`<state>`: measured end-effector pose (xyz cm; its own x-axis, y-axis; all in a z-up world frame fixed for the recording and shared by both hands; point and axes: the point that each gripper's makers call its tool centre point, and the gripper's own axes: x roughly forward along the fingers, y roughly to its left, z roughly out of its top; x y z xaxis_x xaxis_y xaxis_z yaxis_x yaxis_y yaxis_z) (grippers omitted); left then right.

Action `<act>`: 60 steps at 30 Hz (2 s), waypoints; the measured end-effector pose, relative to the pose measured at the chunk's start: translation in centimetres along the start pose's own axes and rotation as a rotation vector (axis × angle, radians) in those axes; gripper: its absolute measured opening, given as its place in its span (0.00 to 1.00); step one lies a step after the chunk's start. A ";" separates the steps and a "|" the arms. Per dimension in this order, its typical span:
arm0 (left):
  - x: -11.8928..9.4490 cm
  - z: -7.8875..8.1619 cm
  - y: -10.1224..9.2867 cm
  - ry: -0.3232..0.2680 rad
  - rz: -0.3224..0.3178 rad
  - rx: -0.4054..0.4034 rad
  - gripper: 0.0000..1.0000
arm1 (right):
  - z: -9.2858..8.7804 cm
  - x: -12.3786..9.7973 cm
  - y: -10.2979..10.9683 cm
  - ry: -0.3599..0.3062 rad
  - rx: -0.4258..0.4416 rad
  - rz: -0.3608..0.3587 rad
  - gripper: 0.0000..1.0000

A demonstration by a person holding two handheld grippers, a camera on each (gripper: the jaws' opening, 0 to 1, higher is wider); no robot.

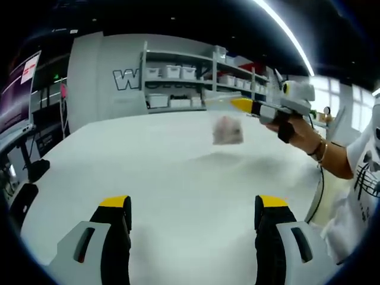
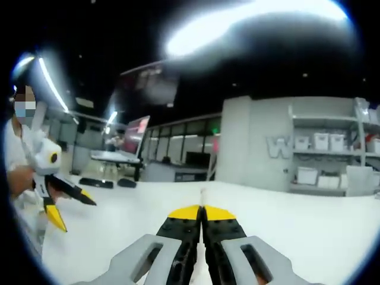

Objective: Open the resealable bag by pulling the two sides of the seal apart until the entire bag opening is separated and visibly accessible.

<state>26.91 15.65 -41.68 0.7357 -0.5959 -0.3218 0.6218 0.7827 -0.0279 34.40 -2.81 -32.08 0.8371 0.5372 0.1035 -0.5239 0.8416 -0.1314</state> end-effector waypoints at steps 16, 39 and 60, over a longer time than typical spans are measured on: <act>0.3 -0.1 -0.2 0.007 -0.007 0.000 0.84 | 0.2 -2.0 1.1 -0.014 0.040 0.019 0.00; 0.8 0.0 -1.2 0.017 -0.042 0.016 0.82 | -0.3 -6.8 2.9 -0.014 0.083 0.037 0.00; 1.4 0.5 -2.5 0.031 -0.081 0.055 0.76 | -1.5 -7.3 6.7 0.046 -0.129 0.164 0.00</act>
<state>26.46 12.78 -41.61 0.6743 -0.6506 -0.3494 0.6934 0.7205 -0.0036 25.01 -1.20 -35.22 0.7499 0.6611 0.0253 -0.6319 0.7271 -0.2684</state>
